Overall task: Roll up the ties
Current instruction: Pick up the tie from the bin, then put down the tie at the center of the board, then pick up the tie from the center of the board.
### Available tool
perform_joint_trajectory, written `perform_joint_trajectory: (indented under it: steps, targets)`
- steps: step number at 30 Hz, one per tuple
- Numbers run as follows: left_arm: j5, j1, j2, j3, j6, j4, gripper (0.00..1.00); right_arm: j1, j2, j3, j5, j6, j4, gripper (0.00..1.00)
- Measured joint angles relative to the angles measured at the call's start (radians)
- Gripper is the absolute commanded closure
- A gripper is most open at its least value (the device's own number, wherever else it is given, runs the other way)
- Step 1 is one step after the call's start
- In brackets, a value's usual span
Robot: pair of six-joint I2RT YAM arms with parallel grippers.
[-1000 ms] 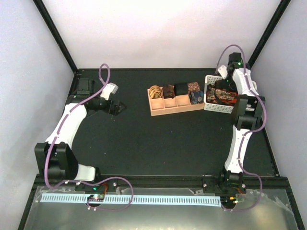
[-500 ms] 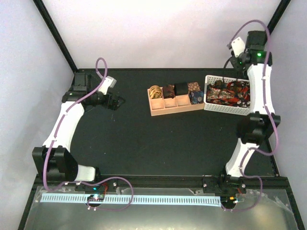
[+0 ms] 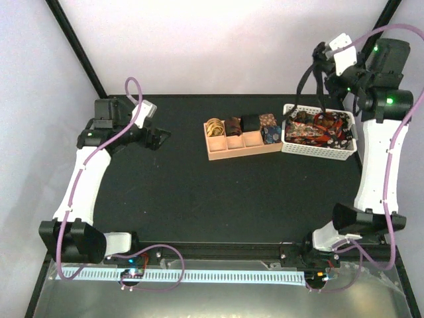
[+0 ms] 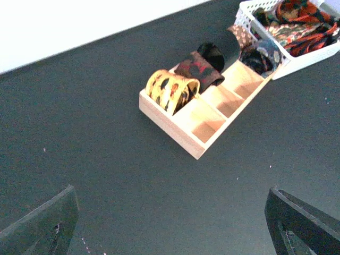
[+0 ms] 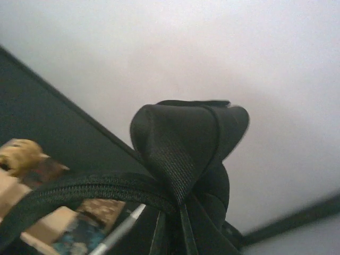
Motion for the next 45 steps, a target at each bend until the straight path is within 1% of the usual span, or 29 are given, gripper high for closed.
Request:
perform_joint_trajectory:
  steps: [1, 2, 4, 5, 6, 7, 8, 9, 10, 11, 12, 14, 17, 19, 21, 25, 28, 32, 37, 39, 41, 45]
  targets:
    - [0.002, 0.000, -0.002, 0.015, 0.006, -0.004, 0.01, 0.001, -0.011, -0.011, -0.021, 0.002, -0.005, 0.88]
    - [0.007, 0.000, -0.002, 0.027, 0.011, -0.007, 0.01, 0.006, -0.037, -0.048, -0.075, -0.008, 0.002, 0.88]
    - [0.021, 0.000, -0.002, 0.053, 0.028, -0.019, 0.01, 0.029, -0.092, -0.145, -0.179, -0.043, -0.010, 0.86]
    - [0.028, 0.000, -0.002, 0.065, 0.039, -0.027, 0.01, 0.053, -0.113, -0.195, -0.217, -0.064, -0.019, 0.84]
    - [0.033, 0.000, -0.003, 0.071, 0.049, -0.032, 0.01, 0.085, -0.130, -0.248, -0.247, -0.087, -0.025, 0.74]
    - [0.039, 0.000, -0.006, 0.074, 0.061, -0.040, 0.01, 0.126, -0.147, -0.309, -0.266, -0.111, -0.030, 0.60]
    - [0.043, 0.000, -0.009, 0.074, 0.074, -0.047, 0.01, 0.188, -0.169, -0.393, -0.274, -0.146, -0.030, 0.40]
    - [0.045, 0.000, -0.012, 0.074, 0.089, -0.061, 0.01, 0.236, -0.183, -0.455, -0.273, -0.156, -0.030, 0.27]
    - [0.047, 0.000, -0.014, 0.074, 0.102, -0.071, 0.01, 0.307, -0.202, -0.549, -0.269, -0.178, -0.024, 0.20]
    - [0.050, 0.000, -0.015, 0.074, 0.122, -0.086, 0.01, 0.363, -0.221, -0.635, -0.264, -0.191, -0.016, 0.17]
    - [0.052, 0.000, -0.015, 0.074, 0.139, -0.096, 0.01, 0.409, -0.242, -0.720, -0.251, -0.200, -0.013, 0.17]
    - [0.053, -0.001, -0.015, 0.071, 0.192, -0.128, 0.01, 0.438, -0.291, -0.863, -0.194, -0.213, 0.001, 0.18]
    - [0.050, -0.019, -0.016, 0.045, 0.280, -0.161, 0.01, 0.391, -0.360, -0.983, -0.111, -0.222, 0.023, 0.26]
    - [0.038, -0.055, -0.015, 0.013, 0.328, -0.172, 0.01, 0.355, -0.377, -1.010, -0.082, -0.221, 0.037, 0.32]
    - [0.022, -0.114, -0.014, -0.026, 0.367, -0.174, 0.02, 0.334, -0.368, -1.025, -0.067, -0.198, 0.054, 0.36]
    - [-0.017, -0.258, 0.023, -0.063, 0.400, -0.164, 0.06, 0.319, -0.298, -1.043, -0.093, -0.135, 0.077, 0.39]
    - [-0.069, -0.391, 0.107, -0.066, 0.407, -0.126, 0.10, 0.272, -0.227, -1.037, -0.150, -0.092, 0.075, 0.40]
    - [-0.123, -0.529, 0.219, -0.067, 0.413, -0.091, 0.19, 0.174, -0.148, -1.010, -0.240, -0.044, 0.060, 0.41]
    - [-0.264, -0.737, 0.362, -0.074, 0.412, -0.051, 0.25, 0.093, -0.124, -0.983, -0.304, -0.018, 0.045, 0.42]
    - [-0.317, -0.797, 0.407, -0.083, 0.406, -0.029, 0.29, 0.082, -0.118, -0.979, -0.318, -0.011, 0.045, 0.42]
    - [-0.368, -0.834, 0.455, -0.078, 0.392, -0.015, 0.33, 0.079, -0.109, -0.978, -0.334, -0.005, 0.044, 0.44]
    - [-0.442, -0.843, 0.574, 0.014, 0.347, -0.013, 0.38, 0.078, -0.077, -0.972, -0.371, 0.006, 0.039, 0.49]
